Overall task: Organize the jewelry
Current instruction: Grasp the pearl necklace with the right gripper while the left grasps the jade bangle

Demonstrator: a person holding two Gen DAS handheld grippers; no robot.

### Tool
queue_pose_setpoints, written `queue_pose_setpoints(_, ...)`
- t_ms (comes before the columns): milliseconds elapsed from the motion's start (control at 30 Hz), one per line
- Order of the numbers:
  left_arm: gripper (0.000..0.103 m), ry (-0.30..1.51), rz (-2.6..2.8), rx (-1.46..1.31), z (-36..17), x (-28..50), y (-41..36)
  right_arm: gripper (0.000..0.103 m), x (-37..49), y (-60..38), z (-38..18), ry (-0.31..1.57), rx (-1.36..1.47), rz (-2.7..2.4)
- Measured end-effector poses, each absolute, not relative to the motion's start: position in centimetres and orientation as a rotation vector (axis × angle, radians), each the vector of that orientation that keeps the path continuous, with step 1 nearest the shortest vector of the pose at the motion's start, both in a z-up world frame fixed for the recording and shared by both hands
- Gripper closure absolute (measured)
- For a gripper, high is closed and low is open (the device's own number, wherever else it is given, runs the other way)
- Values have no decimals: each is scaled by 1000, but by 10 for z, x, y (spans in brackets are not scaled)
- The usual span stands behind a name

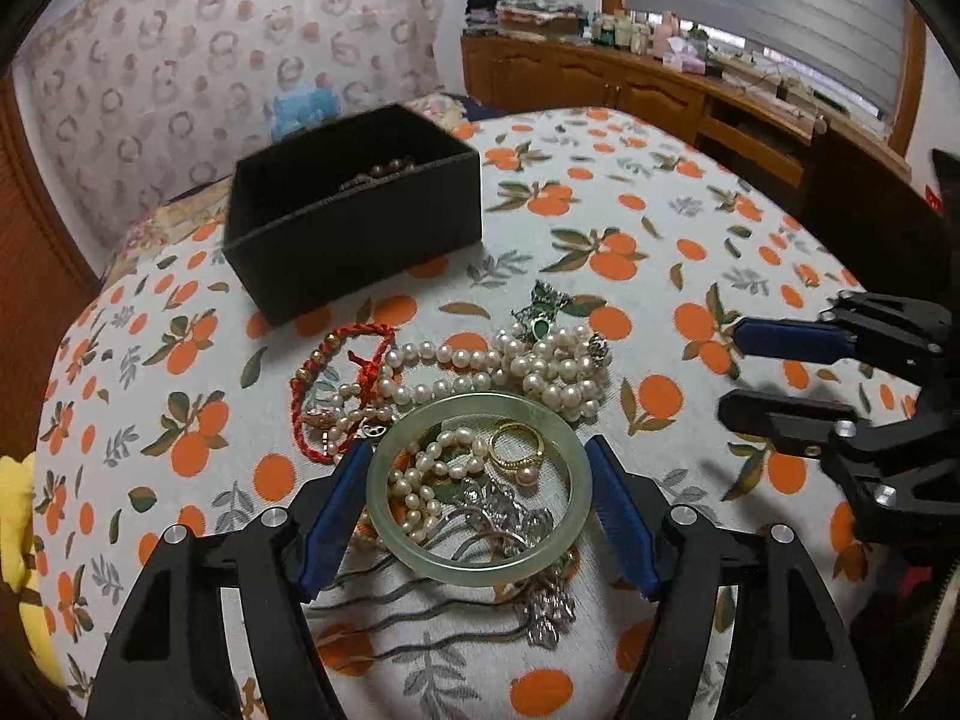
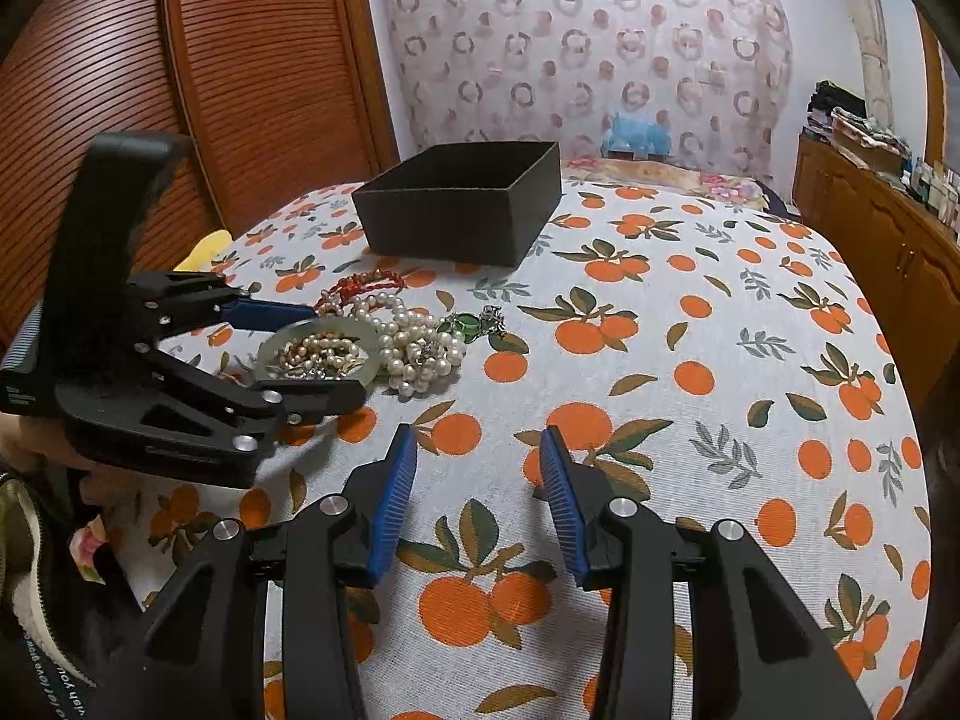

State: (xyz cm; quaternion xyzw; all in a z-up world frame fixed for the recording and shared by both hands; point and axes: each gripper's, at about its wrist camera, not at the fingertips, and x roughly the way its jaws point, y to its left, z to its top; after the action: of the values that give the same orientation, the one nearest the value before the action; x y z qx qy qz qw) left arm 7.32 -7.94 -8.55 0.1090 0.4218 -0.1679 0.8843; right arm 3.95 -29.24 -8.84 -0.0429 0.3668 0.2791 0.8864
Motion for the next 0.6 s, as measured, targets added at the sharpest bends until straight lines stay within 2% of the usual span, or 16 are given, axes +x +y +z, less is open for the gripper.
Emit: queue_pose_setpoints(600, 34, 746, -290, 101, -50, 54, -36, 58, 76, -241, -71, 772, -207, 672)
